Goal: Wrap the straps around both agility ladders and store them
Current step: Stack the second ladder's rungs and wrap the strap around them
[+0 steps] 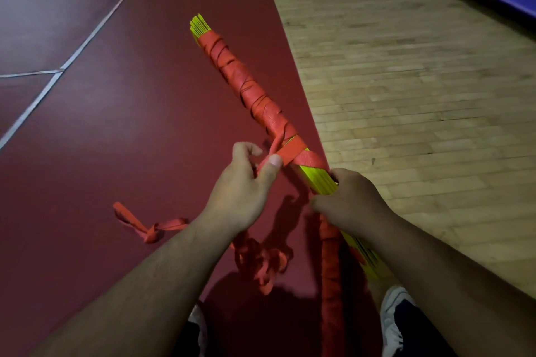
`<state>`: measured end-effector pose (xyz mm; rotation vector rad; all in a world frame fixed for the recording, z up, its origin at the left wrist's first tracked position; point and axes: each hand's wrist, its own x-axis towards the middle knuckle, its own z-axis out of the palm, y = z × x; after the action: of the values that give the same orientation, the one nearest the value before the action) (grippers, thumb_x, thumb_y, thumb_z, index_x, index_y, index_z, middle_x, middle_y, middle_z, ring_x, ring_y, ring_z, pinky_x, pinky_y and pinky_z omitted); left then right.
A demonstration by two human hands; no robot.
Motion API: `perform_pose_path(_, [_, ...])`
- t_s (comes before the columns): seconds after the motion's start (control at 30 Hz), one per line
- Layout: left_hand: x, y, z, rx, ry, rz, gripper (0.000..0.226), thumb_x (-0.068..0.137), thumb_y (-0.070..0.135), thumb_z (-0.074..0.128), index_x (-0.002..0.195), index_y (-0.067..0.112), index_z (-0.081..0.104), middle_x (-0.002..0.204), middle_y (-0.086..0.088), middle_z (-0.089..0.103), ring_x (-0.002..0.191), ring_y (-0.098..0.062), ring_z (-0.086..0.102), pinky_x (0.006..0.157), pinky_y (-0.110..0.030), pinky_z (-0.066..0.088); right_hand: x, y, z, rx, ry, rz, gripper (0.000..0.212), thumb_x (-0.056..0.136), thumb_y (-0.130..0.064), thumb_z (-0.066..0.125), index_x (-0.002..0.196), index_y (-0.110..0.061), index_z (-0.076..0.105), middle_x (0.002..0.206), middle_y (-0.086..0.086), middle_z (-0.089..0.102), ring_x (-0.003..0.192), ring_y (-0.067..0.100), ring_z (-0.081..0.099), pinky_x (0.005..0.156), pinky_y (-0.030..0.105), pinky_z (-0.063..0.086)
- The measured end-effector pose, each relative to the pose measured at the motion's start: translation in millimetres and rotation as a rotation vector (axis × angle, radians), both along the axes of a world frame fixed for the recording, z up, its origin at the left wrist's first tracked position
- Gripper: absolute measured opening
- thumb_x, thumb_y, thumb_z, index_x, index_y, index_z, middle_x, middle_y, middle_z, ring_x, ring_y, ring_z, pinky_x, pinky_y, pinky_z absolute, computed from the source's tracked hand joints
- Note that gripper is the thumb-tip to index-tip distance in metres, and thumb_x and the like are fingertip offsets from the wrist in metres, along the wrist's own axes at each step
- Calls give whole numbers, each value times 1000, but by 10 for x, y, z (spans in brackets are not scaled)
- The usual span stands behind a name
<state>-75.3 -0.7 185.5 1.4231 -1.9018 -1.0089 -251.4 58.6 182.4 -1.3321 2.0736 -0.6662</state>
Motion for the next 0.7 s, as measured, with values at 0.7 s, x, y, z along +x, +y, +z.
perform_pose_path(0.7, [15, -54, 91, 463, 449, 8, 34, 104, 44, 42, 78, 24, 52, 58, 2, 46, 44, -13, 33, 50, -26, 28, -23, 0, -42, -16, 12, 11, 14, 73, -25, 73, 84, -21, 66, 73, -3, 67, 67, 13, 62, 59, 31, 47])
